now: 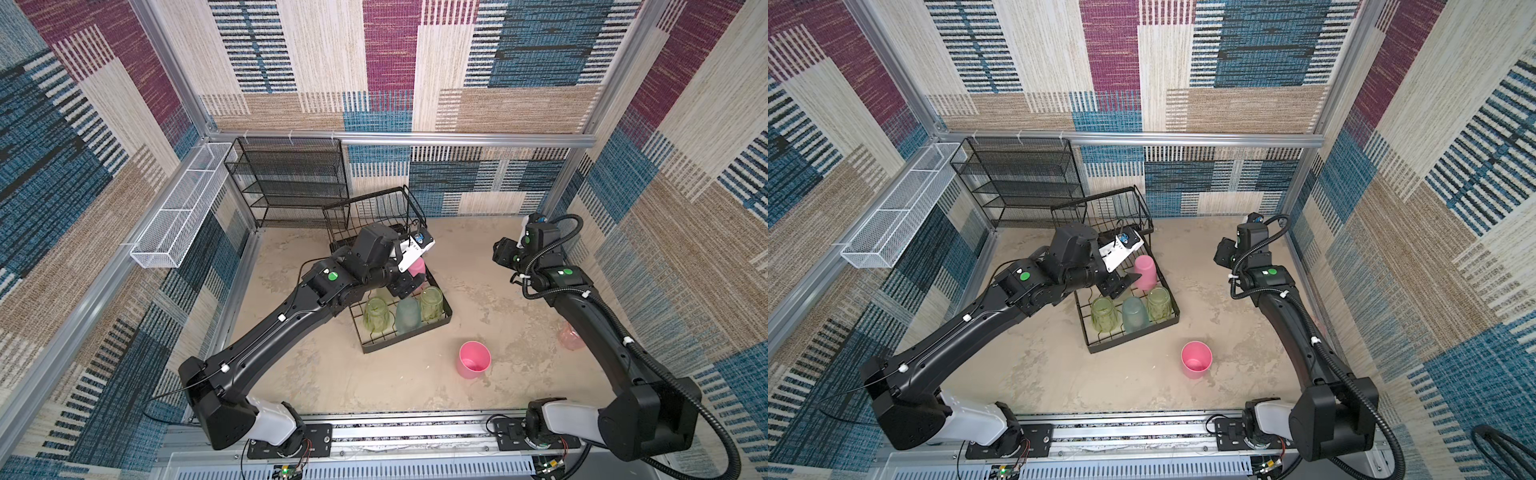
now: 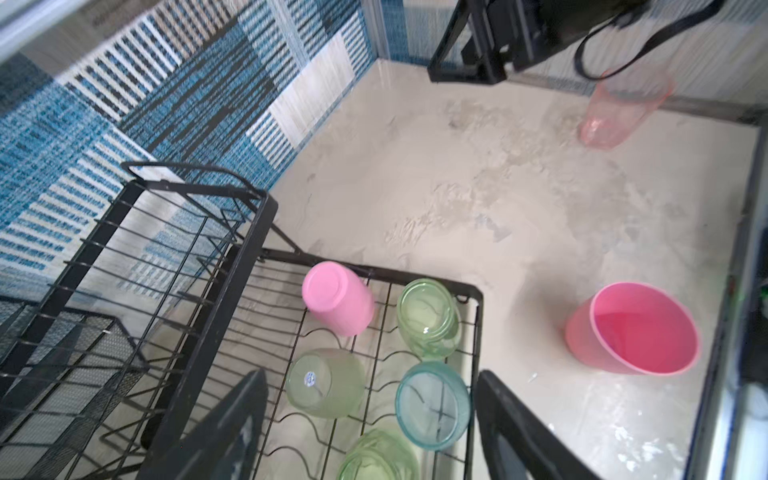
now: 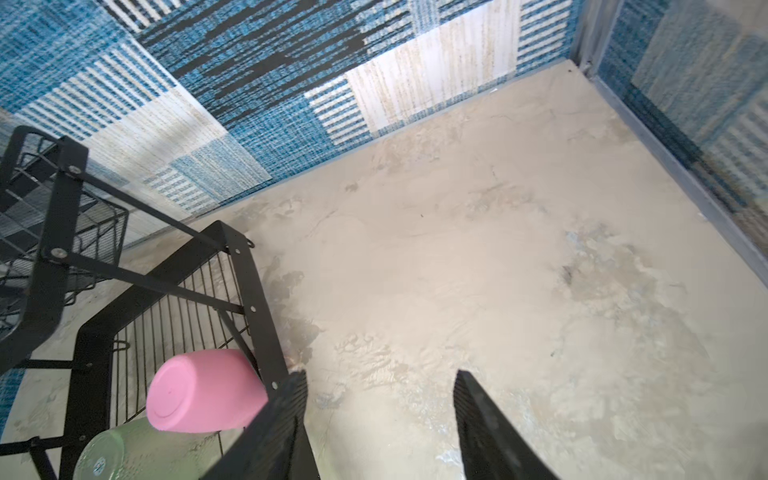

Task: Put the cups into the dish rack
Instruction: 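Swing the left gripper up over the rack while right gripper moves toward the table cup, then lower the right gripper over the clear pink-rimmed cup and close on its rim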

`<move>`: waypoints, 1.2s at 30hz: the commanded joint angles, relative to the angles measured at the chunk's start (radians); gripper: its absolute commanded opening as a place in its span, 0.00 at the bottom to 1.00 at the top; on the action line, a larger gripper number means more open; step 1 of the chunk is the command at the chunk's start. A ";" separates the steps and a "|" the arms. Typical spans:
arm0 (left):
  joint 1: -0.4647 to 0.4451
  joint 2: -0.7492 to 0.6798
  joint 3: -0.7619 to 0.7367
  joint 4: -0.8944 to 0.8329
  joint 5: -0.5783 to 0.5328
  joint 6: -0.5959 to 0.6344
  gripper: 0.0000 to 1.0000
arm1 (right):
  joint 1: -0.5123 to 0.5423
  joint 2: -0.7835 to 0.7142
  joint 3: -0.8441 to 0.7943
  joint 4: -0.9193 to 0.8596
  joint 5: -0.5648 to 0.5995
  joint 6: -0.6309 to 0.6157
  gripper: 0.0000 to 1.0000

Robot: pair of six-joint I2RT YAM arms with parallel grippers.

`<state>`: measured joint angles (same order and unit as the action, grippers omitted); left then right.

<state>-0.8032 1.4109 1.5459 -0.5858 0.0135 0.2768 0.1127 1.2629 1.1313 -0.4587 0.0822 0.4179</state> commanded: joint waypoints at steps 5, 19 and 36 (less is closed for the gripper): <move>0.001 -0.126 -0.154 0.166 0.191 -0.145 0.81 | -0.075 -0.048 -0.029 -0.079 0.018 0.036 0.60; 0.002 -0.174 -0.238 0.196 0.227 -0.177 0.81 | -0.335 -0.061 -0.006 -0.210 -0.134 0.017 0.59; 0.047 -0.149 -0.274 0.242 0.278 -0.237 0.81 | -0.543 -0.124 -0.039 -0.402 -0.090 0.029 0.56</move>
<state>-0.7612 1.2636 1.2758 -0.3847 0.2668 0.0620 -0.4263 1.1427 1.1034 -0.8375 -0.0410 0.4290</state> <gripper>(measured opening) 0.808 0.564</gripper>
